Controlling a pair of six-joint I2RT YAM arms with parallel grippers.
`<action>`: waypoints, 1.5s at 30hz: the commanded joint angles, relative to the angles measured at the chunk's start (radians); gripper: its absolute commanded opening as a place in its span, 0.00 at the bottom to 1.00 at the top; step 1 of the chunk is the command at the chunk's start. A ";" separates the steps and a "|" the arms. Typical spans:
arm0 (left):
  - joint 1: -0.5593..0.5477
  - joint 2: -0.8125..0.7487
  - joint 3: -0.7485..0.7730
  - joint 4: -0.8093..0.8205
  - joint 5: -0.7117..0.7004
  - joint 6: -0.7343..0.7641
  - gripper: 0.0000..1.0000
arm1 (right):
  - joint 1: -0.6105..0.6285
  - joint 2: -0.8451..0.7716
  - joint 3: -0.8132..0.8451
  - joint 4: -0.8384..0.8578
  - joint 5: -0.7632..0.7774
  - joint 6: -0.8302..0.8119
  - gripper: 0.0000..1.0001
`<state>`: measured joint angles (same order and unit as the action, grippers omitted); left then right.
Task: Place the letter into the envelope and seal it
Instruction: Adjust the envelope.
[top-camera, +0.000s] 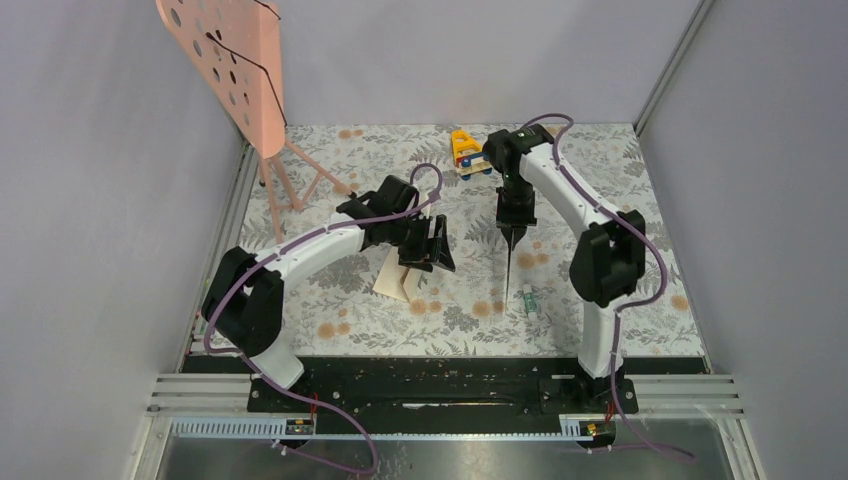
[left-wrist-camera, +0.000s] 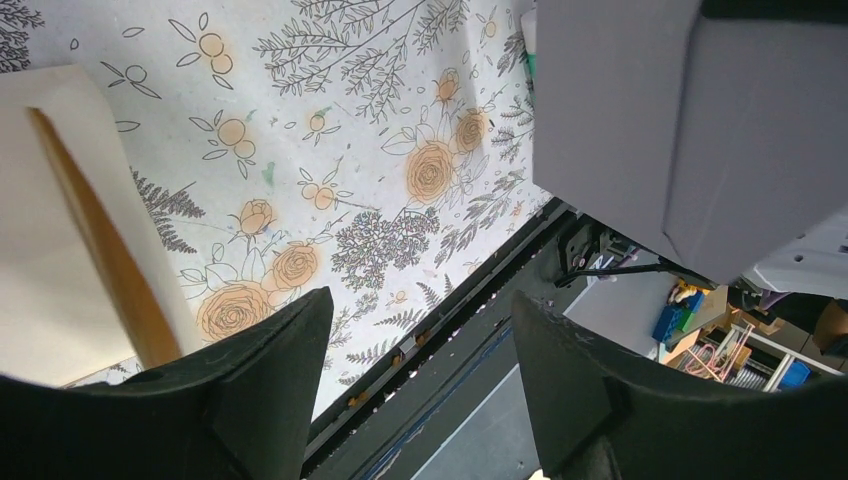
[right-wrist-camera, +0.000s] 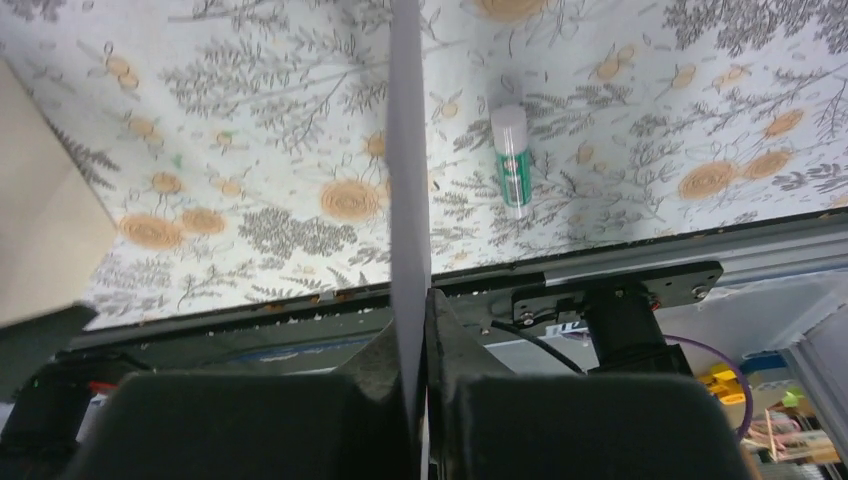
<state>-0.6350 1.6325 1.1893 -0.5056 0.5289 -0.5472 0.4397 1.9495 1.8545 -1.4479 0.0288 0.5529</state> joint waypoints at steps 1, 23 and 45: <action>-0.003 -0.004 0.047 0.005 -0.007 0.005 0.67 | 0.005 0.109 0.099 -0.158 0.093 -0.002 0.00; -0.065 0.153 0.115 0.161 0.074 -0.143 0.70 | 0.033 0.191 0.010 0.021 -0.080 0.109 0.00; -0.120 0.164 0.105 0.175 0.049 -0.142 0.65 | 0.036 -0.007 -0.260 0.318 -0.315 0.080 0.00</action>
<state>-0.7555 1.8431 1.2961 -0.3634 0.5797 -0.7044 0.4656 2.0579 1.6234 -1.2121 -0.1944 0.6430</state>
